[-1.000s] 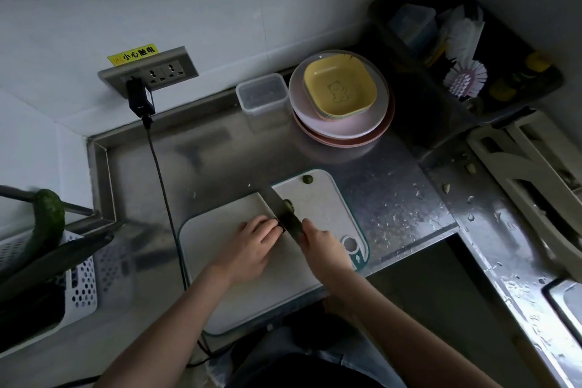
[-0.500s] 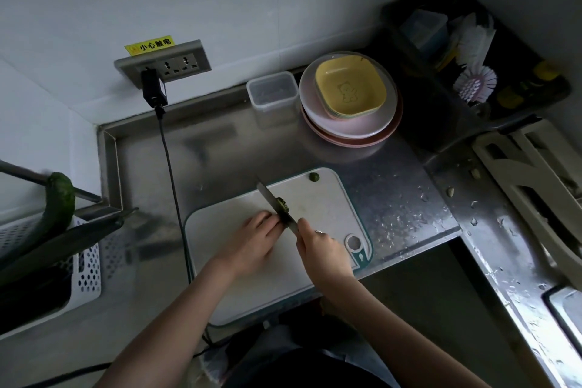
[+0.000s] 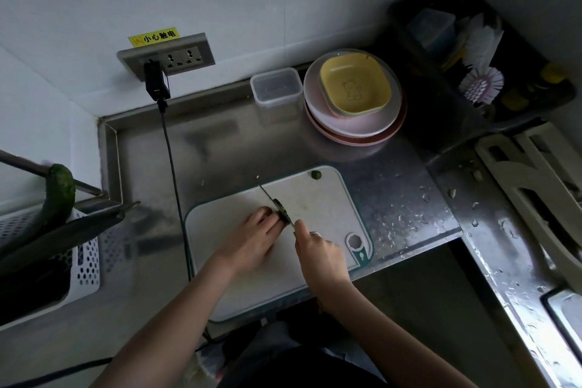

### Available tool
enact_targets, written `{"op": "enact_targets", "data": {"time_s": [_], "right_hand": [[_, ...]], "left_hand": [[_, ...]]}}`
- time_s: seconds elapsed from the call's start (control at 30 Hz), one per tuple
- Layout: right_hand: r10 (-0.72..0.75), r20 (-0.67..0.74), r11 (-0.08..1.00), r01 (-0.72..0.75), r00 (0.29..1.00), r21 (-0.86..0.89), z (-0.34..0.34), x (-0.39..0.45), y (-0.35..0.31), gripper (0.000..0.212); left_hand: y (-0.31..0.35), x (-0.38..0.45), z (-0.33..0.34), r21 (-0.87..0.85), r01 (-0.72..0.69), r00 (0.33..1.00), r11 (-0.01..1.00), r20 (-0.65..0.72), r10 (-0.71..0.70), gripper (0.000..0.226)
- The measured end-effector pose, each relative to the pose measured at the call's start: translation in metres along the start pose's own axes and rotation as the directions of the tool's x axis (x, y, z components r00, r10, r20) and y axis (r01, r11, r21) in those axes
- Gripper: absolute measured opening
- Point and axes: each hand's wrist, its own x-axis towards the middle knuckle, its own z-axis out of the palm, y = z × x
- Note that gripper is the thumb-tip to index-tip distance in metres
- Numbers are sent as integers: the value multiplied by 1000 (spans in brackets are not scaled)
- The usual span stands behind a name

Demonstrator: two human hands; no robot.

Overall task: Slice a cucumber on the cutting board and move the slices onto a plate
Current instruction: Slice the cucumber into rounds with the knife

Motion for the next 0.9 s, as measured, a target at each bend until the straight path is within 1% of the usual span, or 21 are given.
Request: {"op": "enact_targets", "data": {"time_s": [0.13, 0.3, 0.4, 0.5, 0.6, 0.73, 0.8, 0.9], "right_hand": [[-5, -11, 1000, 5, 1000, -5, 0, -1, 0, 27], [3, -15, 1000, -3, 1000, -2, 3, -1, -2, 29], [13, -14, 1000, -13, 1000, 16, 4, 0, -2, 30], [23, -4, 999, -23, 1000, 25, 3, 1, -3, 27], [27, 0, 999, -27, 1000, 18, 5, 3, -2, 29], [50, 38, 999, -49, 998, -3, 12, 6, 1, 29], [63, 50, 998, -63, 997, 6, 16, 9, 3, 29], [63, 60, 998, -64, 996, 8, 18, 12, 2, 27]], "left_hand": [[-1, 1, 1, -10, 8, 1000, 1000, 4, -8, 55], [-1, 0, 2, -3, 19, 1000, 1000, 13, -19, 47], [-1, 0, 2, 0, 16, 1000, 1000, 5, -16, 47], [-1, 1, 0, -13, 11, 1000, 1000, -17, -12, 51], [0, 1, -1, -23, -8, 999, 1000, -33, 8, 53], [1, 1, -2, -36, -8, 999, 999, -41, 6, 73], [2, 2, -4, -39, -5, 999, 999, -52, 3, 78], [3, 2, -6, -45, -3, 999, 999, -53, 0, 78]]}}
